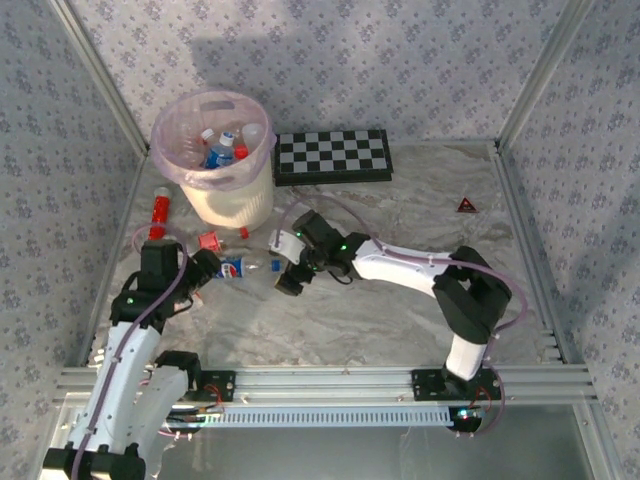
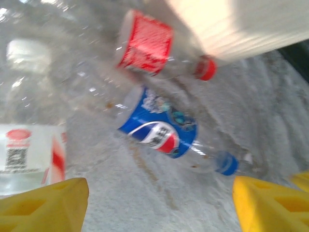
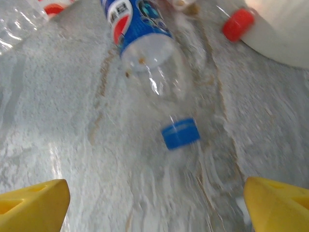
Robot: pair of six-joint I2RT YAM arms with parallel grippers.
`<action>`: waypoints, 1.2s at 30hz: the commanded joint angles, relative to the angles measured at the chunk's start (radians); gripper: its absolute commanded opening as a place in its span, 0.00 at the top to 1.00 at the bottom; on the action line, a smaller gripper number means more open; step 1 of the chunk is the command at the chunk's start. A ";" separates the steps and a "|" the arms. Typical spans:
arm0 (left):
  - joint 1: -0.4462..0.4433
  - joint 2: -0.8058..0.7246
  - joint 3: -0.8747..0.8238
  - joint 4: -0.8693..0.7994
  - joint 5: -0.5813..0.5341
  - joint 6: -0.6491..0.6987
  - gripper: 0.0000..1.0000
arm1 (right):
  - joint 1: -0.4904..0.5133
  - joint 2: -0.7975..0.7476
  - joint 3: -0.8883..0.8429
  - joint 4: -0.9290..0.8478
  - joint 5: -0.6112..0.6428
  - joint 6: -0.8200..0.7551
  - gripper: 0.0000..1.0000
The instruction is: Put the plastic bottles in the bin
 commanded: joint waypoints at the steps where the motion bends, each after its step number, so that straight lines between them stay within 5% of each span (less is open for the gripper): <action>1: 0.008 0.000 -0.033 -0.021 -0.127 -0.167 0.24 | -0.021 -0.098 -0.075 -0.021 0.047 0.054 0.05; 5: 0.011 0.040 0.016 -0.107 -0.252 -0.108 0.02 | -0.031 -0.195 -0.160 -0.045 0.094 0.090 0.06; 10: 0.133 0.196 0.045 -0.092 -0.272 -0.006 0.01 | -0.037 -0.271 -0.237 -0.061 0.153 0.123 0.06; 14: 0.221 0.268 0.020 -0.008 -0.231 0.019 0.05 | -0.037 -0.301 -0.253 -0.087 0.186 0.116 0.06; 26: 0.223 0.364 -0.070 0.072 -0.132 0.064 0.20 | -0.043 -0.335 -0.300 -0.087 0.225 0.111 0.06; 32: 0.224 0.280 -0.060 0.005 -0.160 0.061 0.41 | -0.046 -0.351 -0.308 -0.083 0.230 0.113 0.06; 36: 0.224 0.203 0.022 -0.079 -0.178 0.070 0.45 | -0.048 -0.356 -0.307 -0.085 0.228 0.115 0.06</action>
